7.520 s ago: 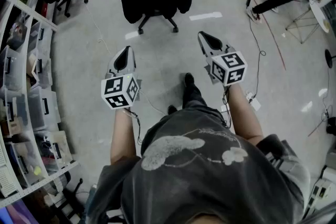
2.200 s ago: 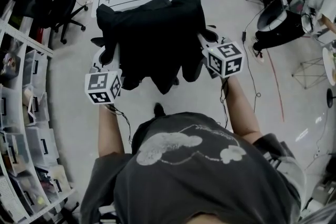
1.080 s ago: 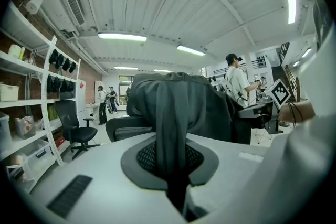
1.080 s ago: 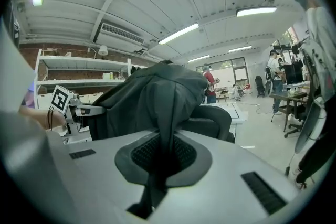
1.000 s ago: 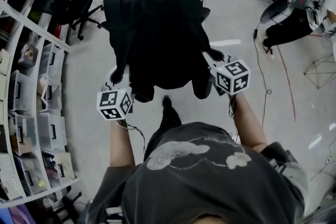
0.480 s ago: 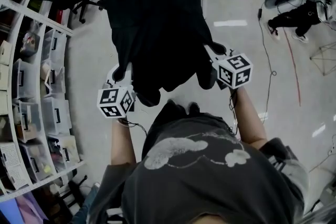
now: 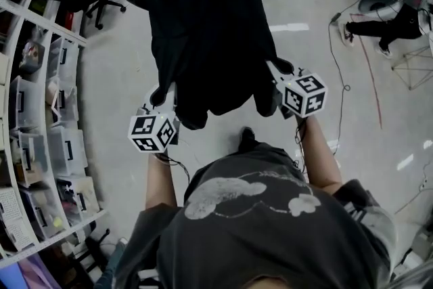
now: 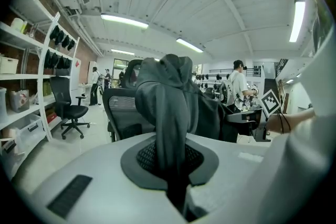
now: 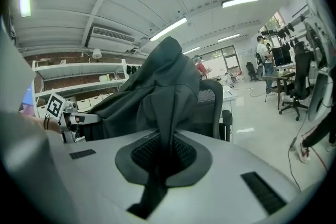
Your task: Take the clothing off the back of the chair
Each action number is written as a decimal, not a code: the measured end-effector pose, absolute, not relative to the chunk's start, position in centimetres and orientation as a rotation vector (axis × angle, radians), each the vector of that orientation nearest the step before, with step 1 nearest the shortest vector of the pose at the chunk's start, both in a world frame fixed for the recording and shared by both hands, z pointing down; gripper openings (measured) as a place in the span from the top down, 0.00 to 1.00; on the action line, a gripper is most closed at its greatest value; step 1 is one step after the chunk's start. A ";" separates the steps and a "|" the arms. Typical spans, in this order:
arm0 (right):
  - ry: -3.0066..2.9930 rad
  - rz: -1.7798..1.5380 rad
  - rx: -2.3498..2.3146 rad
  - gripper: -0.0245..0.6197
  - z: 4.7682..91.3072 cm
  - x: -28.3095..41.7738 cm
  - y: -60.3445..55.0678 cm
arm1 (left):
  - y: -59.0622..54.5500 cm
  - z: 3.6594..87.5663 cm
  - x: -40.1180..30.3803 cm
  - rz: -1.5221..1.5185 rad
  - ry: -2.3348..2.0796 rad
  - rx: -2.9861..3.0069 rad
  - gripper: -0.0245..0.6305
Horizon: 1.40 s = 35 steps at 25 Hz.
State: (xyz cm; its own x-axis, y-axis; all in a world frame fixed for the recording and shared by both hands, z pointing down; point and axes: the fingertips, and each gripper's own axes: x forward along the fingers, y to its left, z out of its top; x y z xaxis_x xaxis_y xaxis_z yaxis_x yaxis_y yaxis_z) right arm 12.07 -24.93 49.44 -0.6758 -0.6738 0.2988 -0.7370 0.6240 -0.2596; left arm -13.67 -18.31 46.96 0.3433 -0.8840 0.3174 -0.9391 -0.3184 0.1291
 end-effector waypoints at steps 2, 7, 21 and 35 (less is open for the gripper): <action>-2.668 0.544 1.181 0.97 49.2 11.5 -23.6 | -17.6 46.5 -14.1 0.278 -1.614 2.352 0.95; -2.660 0.512 1.228 0.97 47.8 10.9 -21.1 | -16.1 45.4 -15.4 0.275 -1.602 2.396 0.95; -2.693 0.438 1.319 0.97 43.8 11.0 -12.5 | -7.5 42.9 -15.7 0.220 -1.561 2.478 0.95; -2.657 0.406 1.449 0.97 42.2 11.9 -5.5 | -0.7 41.4 -16.4 0.221 -1.518 2.546 0.95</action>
